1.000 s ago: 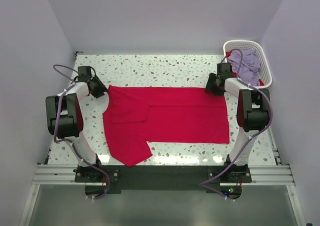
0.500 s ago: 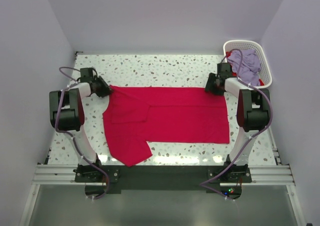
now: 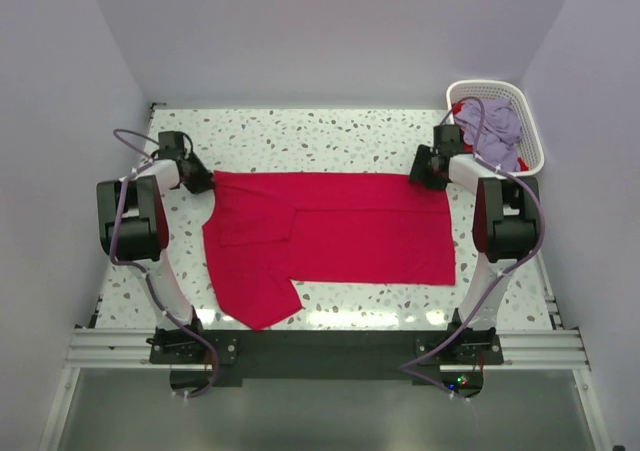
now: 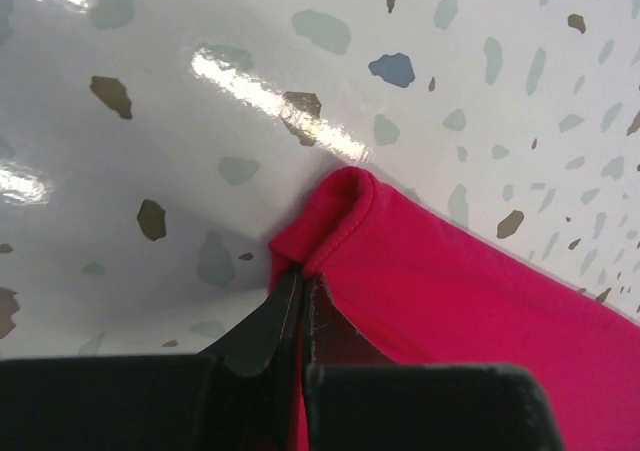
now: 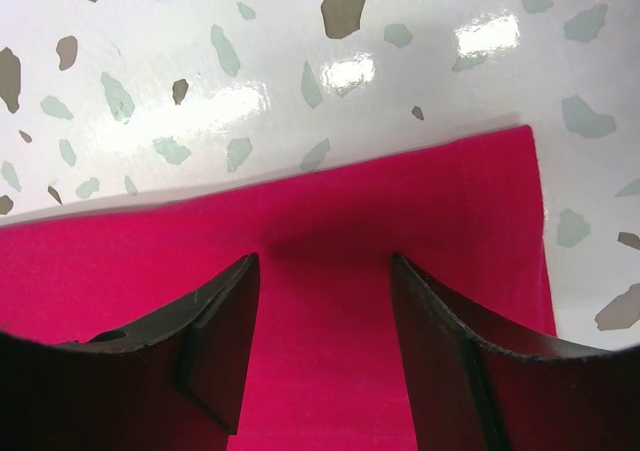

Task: Fold and stack the t-shirts
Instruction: Fold the tshirt

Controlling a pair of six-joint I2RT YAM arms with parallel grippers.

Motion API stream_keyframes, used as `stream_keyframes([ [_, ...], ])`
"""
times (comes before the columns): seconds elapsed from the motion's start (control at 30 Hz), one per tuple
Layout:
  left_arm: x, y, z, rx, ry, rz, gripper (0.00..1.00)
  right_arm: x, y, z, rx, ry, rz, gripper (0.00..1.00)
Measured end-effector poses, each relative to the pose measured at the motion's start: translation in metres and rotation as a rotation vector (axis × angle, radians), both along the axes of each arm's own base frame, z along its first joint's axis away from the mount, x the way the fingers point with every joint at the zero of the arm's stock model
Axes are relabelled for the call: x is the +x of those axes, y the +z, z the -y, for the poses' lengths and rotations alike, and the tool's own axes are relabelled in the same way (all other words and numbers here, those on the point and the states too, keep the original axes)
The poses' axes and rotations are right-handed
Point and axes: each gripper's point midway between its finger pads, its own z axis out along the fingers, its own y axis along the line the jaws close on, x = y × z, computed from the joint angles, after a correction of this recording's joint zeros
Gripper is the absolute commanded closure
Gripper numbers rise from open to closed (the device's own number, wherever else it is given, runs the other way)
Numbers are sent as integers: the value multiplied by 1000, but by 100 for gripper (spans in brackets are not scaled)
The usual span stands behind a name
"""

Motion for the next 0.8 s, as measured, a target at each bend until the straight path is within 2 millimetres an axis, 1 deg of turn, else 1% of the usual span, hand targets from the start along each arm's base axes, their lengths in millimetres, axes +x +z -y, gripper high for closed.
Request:
stream_keyframes([
  [0.13, -5, -1, -5, 25, 21, -21, 100, 3, -1, -1, 0, 1, 2, 41],
  [0.2, -5, -1, -5, 25, 21, -22, 96, 5, 0, -1, 1, 1, 5, 41],
  [0.23, -4, -1, -5, 25, 21, -21, 91, 6, 0, -1, 1, 2, 5, 41],
  [0.3, -4, -1, -5, 24, 20, -19, 84, 10, 1, -1, 3, 3, 10, 40],
  [0.33, -4, -1, -5, 24, 20, -17, 78, 12, 2, -1, 3, 4, 14, 40],
  [0.4, -1, 1, -5, 24, 20, -10, 72, 15, 3, -2, 4, 6, 17, 40],
  [0.43, 0, 3, -6, 26, 21, -8, 66, 17, 4, -2, 3, 7, 19, 40],
  [0.47, 2, 5, -7, 31, 24, -5, 63, 19, 7, -2, 5, 10, 24, 40],
  [0.5, 4, 7, -9, 35, 27, 1, 56, 21, 9, -3, 7, 14, 26, 40],
  [0.53, 6, 9, -11, 40, 30, 6, 52, 23, 13, -4, 12, 20, 34, 40],
  [0.57, 9, 13, -13, 45, 34, 16, 48, 25, 15, -5, 14, 25, 41, 40],
  [0.6, 10, 15, -14, 51, 39, 22, 41, 27, 18, -6, 14, 30, 50, 40],
  [0.67, 9, 24, -18, 70, 51, 32, 35, 26, 22, -7, 11, 39, 53, 40],
  [0.73, 6, 40, -22, 99, 71, 59, 34, 24, 27, -8, 6, 48, 58, 40],
  [0.8, 0, 63, -24, 137, 89, 99, 34, 21, 35, -9, 3, 55, 68, 41],
])
